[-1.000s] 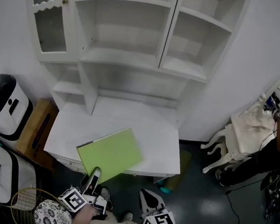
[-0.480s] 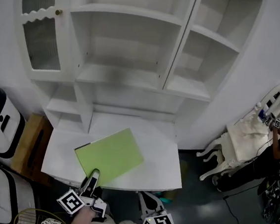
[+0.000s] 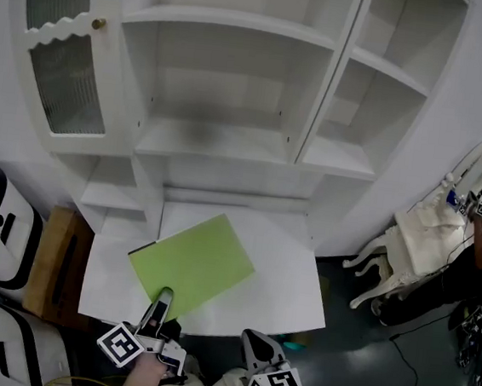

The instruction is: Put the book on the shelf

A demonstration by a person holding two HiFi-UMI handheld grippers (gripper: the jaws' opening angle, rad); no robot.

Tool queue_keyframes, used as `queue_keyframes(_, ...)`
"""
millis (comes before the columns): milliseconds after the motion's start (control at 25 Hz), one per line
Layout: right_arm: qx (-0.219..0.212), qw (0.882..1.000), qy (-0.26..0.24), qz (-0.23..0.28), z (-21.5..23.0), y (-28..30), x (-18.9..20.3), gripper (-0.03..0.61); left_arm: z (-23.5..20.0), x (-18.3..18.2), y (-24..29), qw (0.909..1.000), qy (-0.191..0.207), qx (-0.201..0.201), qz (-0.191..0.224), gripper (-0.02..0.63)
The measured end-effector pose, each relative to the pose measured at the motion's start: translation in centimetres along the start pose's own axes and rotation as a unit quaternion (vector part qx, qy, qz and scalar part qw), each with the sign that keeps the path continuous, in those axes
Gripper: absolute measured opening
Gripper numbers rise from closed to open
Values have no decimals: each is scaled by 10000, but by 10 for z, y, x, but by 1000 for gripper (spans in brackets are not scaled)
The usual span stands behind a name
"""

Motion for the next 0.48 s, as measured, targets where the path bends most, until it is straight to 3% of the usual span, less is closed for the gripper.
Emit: queue_keyframes(480, -110, 9999, -71, 32, 30, 8, -12, 12, 29, 6, 50, 9996, -259, 51, 64, 138)
Point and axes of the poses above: the fingertips, and each gripper's own axes: y forward along the fingers, z to its right, x out of its underside, the point moved 2 cm from there along -y, backward along the fingers, and after that the axes turned 11 degrees about -y, right-handed, at the moved point
